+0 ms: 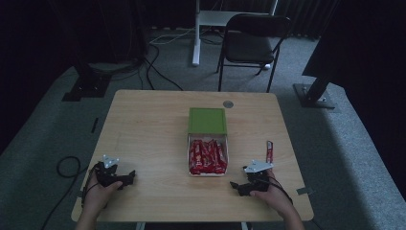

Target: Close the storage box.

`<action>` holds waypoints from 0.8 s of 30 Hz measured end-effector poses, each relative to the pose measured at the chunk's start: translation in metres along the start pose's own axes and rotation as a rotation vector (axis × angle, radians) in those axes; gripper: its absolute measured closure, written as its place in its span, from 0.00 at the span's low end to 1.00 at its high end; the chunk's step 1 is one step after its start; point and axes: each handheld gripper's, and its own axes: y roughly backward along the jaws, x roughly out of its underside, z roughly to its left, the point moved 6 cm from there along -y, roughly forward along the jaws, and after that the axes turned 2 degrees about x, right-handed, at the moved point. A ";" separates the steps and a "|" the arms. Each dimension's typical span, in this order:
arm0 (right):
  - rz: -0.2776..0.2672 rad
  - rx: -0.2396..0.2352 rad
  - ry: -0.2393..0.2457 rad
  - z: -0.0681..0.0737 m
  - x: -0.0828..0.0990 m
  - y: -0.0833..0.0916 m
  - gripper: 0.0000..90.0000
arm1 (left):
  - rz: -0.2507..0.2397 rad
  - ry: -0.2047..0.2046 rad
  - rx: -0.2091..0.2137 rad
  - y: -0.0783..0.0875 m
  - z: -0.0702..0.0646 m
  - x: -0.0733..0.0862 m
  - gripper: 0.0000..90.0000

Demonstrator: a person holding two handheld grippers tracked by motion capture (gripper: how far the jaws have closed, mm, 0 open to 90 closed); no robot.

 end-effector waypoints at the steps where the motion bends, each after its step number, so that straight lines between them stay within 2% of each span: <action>1: 0.007 0.005 0.013 0.000 0.000 0.001 0.15 | 0.000 -0.010 0.010 0.000 -0.003 0.000 0.01; 3: 0.017 0.012 0.035 0.000 0.000 0.002 0.15 | 0.003 -0.040 0.035 0.000 -0.010 0.000 0.01; 8: -0.006 0.004 0.032 0.002 -0.005 0.008 0.15 | -0.013 -0.105 0.102 0.001 -0.030 -0.005 0.01; 13: -0.027 0.016 0.037 0.002 -0.009 0.013 0.14 | -0.030 -0.177 0.145 0.004 -0.049 -0.011 0.01; 14: -0.027 0.016 0.037 0.002 -0.009 0.013 0.14 | -0.030 -0.177 0.145 0.004 -0.049 -0.011 0.01; 17: -0.043 0.021 0.034 0.002 -0.011 0.015 0.14 | -0.040 -0.205 0.189 0.004 -0.062 -0.014 0.01; 24: -0.078 0.008 0.024 0.003 -0.015 0.018 0.14 | -0.055 -0.293 0.231 0.001 -0.083 -0.018 0.01</action>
